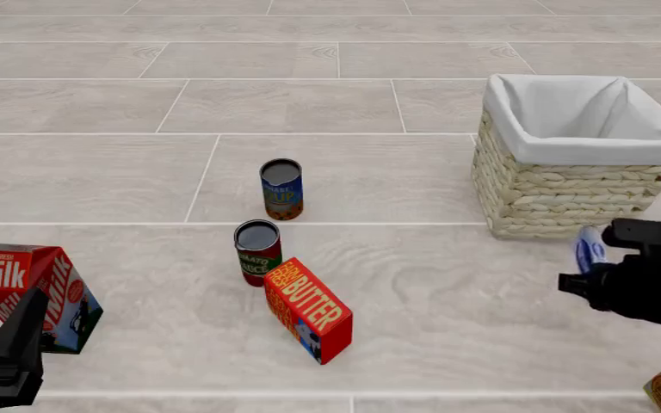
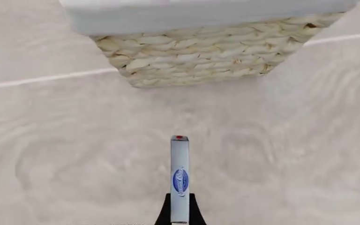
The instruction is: Pick the cream cheese and place it in the basket.
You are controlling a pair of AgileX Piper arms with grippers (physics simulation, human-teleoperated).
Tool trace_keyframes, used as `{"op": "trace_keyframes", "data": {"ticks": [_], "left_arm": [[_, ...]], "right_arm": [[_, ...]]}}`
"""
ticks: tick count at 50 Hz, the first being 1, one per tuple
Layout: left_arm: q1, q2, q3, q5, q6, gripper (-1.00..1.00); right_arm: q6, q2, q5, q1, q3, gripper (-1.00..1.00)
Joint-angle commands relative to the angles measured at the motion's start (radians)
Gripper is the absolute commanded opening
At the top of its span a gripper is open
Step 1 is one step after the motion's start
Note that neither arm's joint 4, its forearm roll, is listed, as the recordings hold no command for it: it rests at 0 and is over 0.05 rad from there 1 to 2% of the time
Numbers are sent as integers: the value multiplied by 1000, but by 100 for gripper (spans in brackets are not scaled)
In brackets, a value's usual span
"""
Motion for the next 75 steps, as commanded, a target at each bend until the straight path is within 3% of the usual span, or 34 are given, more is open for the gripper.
{"op": "trace_keyframes", "data": {"ticks": [1,3,5,9,11,14,27,31,32,33,38,47,58,68,75], "left_arm": [[0,0,0,0,0,100],[0,0,0,0,0,100],[0,0,0,0,0,100],[0,0,0,0,0,100],[0,0,0,0,0,100],[0,0,0,0,0,100],[0,0,0,0,0,100],[0,0,0,0,0,100],[0,0,0,0,0,100],[0,0,0,0,0,100],[0,0,0,0,0,100],[0,0,0,0,0,100],[0,0,0,0,0,100],[0,0,0,0,0,100],[0,0,0,0,0,100]], "right_arm": [[-13,-102,91,11,-56,-100],[-83,-137,106,15,-67,-100],[-53,-148,130,20,-83,-100],[-53,-172,157,25,-103,-100],[18,-174,181,49,-113,-100],[-34,-217,219,45,-145,-100],[-61,-210,315,28,-292,-100],[-38,-202,356,44,-349,-100],[10,-193,379,57,-380,-100],[14,-190,394,53,-404,-100],[-25,-175,442,42,-510,-100],[-20,-120,500,31,-674,-100],[-37,-38,514,28,-765,-100],[3,74,571,55,-913,-100],[-33,148,571,54,-974,-100]]}}
